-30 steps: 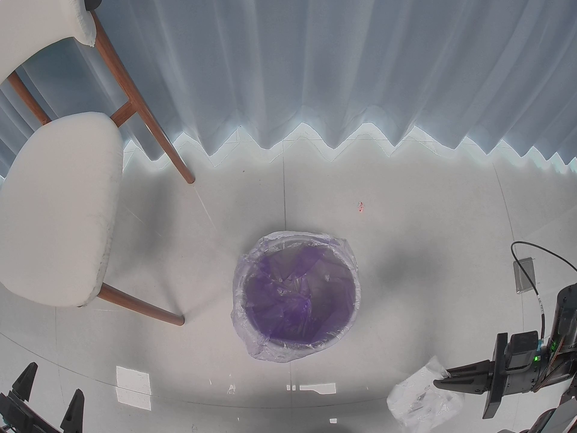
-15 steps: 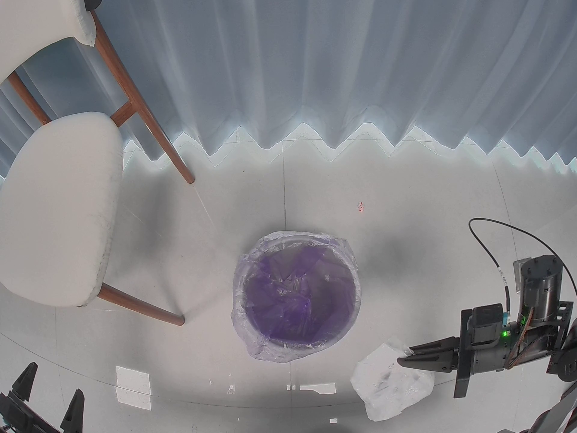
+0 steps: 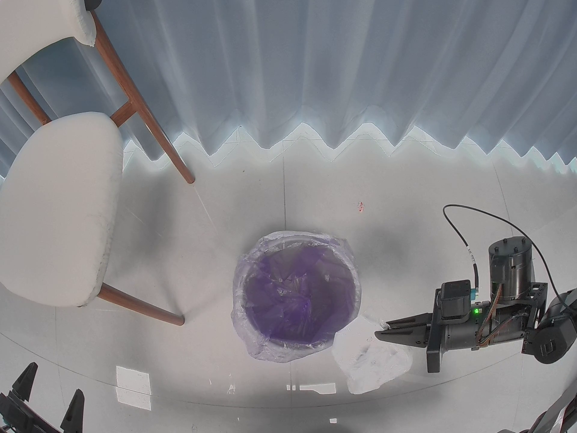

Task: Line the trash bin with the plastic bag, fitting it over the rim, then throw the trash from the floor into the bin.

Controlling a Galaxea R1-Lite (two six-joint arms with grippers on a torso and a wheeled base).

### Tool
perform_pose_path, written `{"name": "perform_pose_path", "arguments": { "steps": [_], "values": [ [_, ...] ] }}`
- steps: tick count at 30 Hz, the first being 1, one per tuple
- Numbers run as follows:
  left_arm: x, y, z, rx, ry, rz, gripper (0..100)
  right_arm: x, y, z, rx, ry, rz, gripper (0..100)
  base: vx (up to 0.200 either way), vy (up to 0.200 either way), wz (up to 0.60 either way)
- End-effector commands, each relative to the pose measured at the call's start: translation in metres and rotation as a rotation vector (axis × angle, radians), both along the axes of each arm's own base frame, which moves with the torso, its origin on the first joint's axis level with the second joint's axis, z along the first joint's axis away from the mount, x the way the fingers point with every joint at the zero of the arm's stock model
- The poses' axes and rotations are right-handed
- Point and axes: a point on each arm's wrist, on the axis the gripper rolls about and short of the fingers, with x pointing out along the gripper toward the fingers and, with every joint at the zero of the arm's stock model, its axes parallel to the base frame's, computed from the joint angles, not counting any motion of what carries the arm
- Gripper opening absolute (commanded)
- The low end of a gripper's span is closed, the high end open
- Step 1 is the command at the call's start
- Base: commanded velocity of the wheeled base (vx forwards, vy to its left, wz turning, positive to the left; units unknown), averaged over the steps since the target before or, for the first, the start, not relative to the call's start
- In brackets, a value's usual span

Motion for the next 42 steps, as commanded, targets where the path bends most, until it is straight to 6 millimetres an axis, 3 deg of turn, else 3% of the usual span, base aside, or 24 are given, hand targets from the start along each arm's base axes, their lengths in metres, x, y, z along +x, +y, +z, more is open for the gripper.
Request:
{"name": "perform_pose_path", "arguments": {
  "steps": [1,14,42],
  "values": [
    [0.000,0.000,-0.005,0.000,0.003,0.002,100,0.011,0.000,-0.011,-0.014,0.033,-0.018,0,0.000,0.000,0.00],
    [0.000,0.000,-0.005,0.000,0.003,0.002,100,0.041,-0.003,-0.018,-0.012,0.021,-0.067,0,0.000,0.000,0.00],
    [0.000,0.000,-0.005,0.001,0.003,0.000,100,0.114,0.023,-0.032,-0.019,-0.036,-0.191,0,0.000,0.000,0.00]
  ]
}}
